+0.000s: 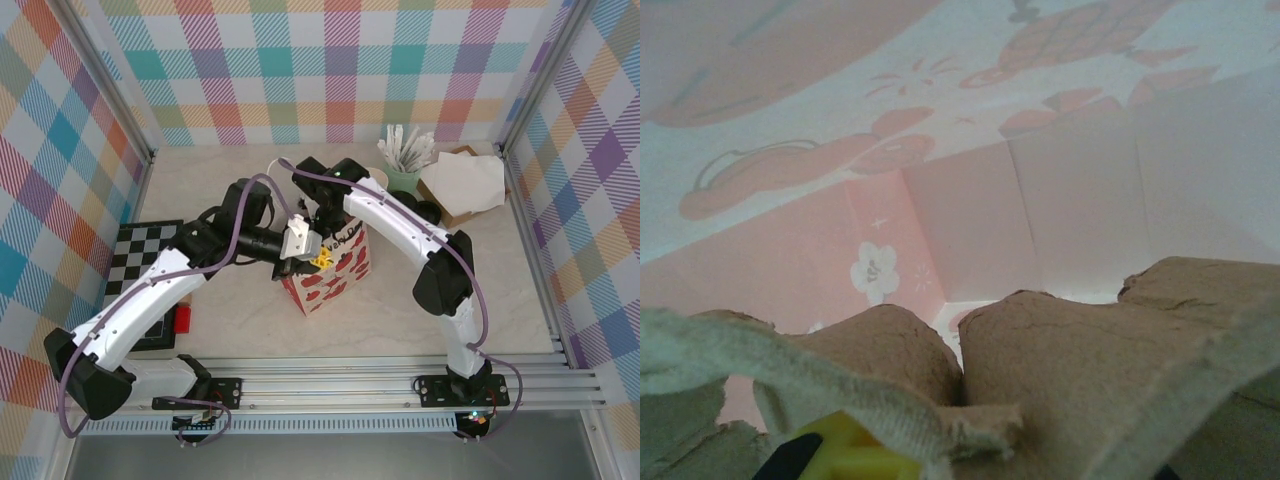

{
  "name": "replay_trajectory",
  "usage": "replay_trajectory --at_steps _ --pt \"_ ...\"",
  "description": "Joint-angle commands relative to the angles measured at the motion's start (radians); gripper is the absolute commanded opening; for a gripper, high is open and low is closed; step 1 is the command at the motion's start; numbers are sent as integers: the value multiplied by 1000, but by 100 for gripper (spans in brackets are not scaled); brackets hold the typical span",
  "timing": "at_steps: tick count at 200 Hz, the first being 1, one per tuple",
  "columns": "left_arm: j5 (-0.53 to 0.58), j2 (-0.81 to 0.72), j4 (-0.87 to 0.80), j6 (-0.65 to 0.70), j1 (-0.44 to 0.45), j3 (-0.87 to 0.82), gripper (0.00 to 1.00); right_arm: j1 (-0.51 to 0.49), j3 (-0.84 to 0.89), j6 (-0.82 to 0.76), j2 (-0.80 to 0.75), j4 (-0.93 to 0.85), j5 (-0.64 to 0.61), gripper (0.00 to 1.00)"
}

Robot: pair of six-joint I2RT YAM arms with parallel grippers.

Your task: Pack the takeout coffee

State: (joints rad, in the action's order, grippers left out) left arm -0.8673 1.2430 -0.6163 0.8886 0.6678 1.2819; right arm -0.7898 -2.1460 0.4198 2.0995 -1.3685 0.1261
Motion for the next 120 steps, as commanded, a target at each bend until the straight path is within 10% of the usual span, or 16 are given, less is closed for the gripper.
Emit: replay_trajectory --at_steps 1,64,120 --pt "-209 -33 -125 155 27 66 0 14 -43 22 22 -16 9 0" --pt "-219 -38 -164 238 22 74 0 24 -36 31 21 -26 44 0" --pt "11 -85 62 -73 24 66 36 5 23 47 25 12 -66 0"
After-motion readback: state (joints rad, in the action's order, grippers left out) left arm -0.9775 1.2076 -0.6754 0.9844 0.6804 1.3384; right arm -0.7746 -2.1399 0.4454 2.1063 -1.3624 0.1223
